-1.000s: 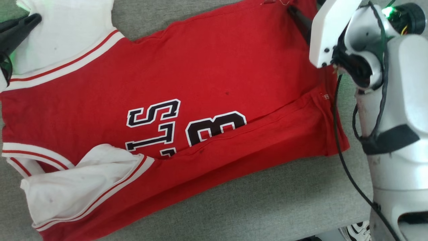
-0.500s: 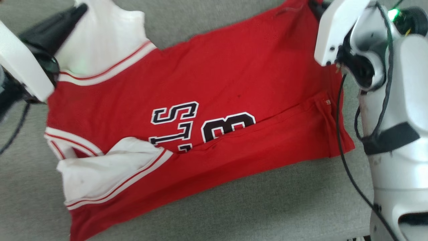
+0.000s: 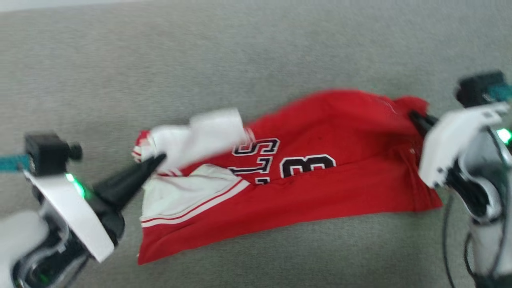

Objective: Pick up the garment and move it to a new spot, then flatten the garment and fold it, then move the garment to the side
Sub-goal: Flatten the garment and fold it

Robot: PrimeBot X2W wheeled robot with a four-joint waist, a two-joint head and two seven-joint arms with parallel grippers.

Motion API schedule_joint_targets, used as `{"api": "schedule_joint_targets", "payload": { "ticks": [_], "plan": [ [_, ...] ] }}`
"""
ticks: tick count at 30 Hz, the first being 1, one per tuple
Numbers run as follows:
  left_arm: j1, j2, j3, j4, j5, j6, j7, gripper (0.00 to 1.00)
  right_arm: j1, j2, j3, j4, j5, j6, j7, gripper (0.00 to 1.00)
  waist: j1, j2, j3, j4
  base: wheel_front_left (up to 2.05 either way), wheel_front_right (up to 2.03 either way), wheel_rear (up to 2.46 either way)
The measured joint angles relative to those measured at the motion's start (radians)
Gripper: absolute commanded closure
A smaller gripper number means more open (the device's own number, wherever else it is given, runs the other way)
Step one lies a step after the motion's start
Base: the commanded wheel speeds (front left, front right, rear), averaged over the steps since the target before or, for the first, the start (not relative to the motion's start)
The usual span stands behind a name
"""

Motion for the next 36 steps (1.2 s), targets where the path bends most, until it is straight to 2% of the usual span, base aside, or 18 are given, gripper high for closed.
{"api": "schedule_joint_targets", "payload": {
  "ticks": [2, 5, 9, 16, 23, 24, 25, 26, 27, 28, 29, 34, 36],
  "plan": [
    [0.072, -0.006, 0.022, -0.013, 0.007, 0.000, -0.002, 1.00, 0.078, -0.004, -0.036, -0.077, 0.017, -0.001, 0.013, 1.00, 0.0000, 0.0000, -0.017, 0.023, 0.00, 0.00, 0.00],
    [0.195, -0.032, 0.130, -0.017, 0.004, 0.000, -0.003, 1.00, 0.188, 0.001, -0.065, -0.161, 0.028, -0.001, 0.040, 1.00, 0.0000, 0.0000, -0.036, 0.051, 0.00, 0.00, 0.00],
    [0.378, -0.067, 0.211, 0.015, 0.064, 0.000, -0.003, 1.00, 0.267, 0.017, -0.104, -0.197, 0.036, -0.001, 0.051, 1.00, 0.0000, 0.0000, -0.051, 0.066, 0.00, 0.00, 0.00],
    [0.495, -0.190, 0.277, 0.121, 0.167, 0.000, -0.004, 1.00, 0.293, 0.023, -0.140, -0.112, 0.014, -0.001, 0.032, 1.00, -0.0001, 0.0000, -0.049, 0.067, 0.00, 0.00, 0.00],
    [0.496, -0.263, 0.296, 0.223, 0.238, 0.000, -0.004, 1.00, 0.262, 0.035, -0.134, -0.004, -0.009, -0.001, -0.047, 1.00, -0.0001, 0.0000, -0.040, 0.056, 0.00, 0.00, 0.00],
    [0.497, -0.268, 0.306, 0.230, 0.241, 0.000, -0.004, 0.97, 0.255, 0.036, -0.130, 0.004, -0.011, -0.001, -0.059, 0.83, 0.0000, 0.0000, -0.039, 0.054, 0.00, 0.00, 0.00],
    [0.497, -0.273, 0.314, 0.236, 0.245, 0.000, -0.004, 0.82, 0.251, 0.036, -0.125, 0.007, -0.011, -0.001, -0.071, 0.37, -0.0001, 0.0000, -0.039, 0.052, 0.00, 0.00, 0.00],
    [0.500, -0.278, 0.323, 0.240, 0.250, 0.000, -0.004, 0.67, 0.250, 0.037, -0.123, 0.007, -0.006, -0.001, -0.086, 0.00, -0.0001, 0.0000, -0.040, 0.050, 0.00, 0.00, 0.00],
    [0.509, -0.285, 0.335, 0.247, 0.254, 0.000, -0.004, 0.53, 0.249, 0.044, -0.129, 0.007, 0.011, -0.001, -0.095, 0.00, 0.0000, 0.0000, -0.042, 0.049, 0.00, 0.00, 0.00],
    [0.521, -0.291, 0.353, 0.258, 0.263, 0.000, -0.004, 0.30, 0.248, 0.050, -0.136, 0.005, 0.027, -0.001, -0.098, 0.00, 0.0000, 0.0000, -0.044, 0.047, 0.00, 0.00, 0.00],
    [0.536, -0.296, 0.372, 0.267, 0.276, 0.000, -0.004, 0.00, 0.248, 0.051, -0.141, 0.002, 0.039, -0.001, -0.098, 0.00, 0.0000, 0.0000, -0.047, 0.046, 0.00, 0.00, 0.00],
    [0.623, -0.360, 0.489, 0.267, 0.314, 0.000, -0.004, 0.00, 0.254, 0.025, -0.185, -0.015, 0.063, -0.001, -0.082, 0.00, 0.0000, 0.0000, -0.067, 0.050, 0.00, 0.00, 0.00],
    [0.675, -0.407, 0.584, 0.307, 0.394, 0.000, -0.004, 0.00, 0.257, 0.026, -0.216, 0.011, 0.079, -0.001, -0.064, 0.00, -0.0001, 0.0000, -0.078, 0.062, 0.00, 0.00, 0.00]
  ]
}}
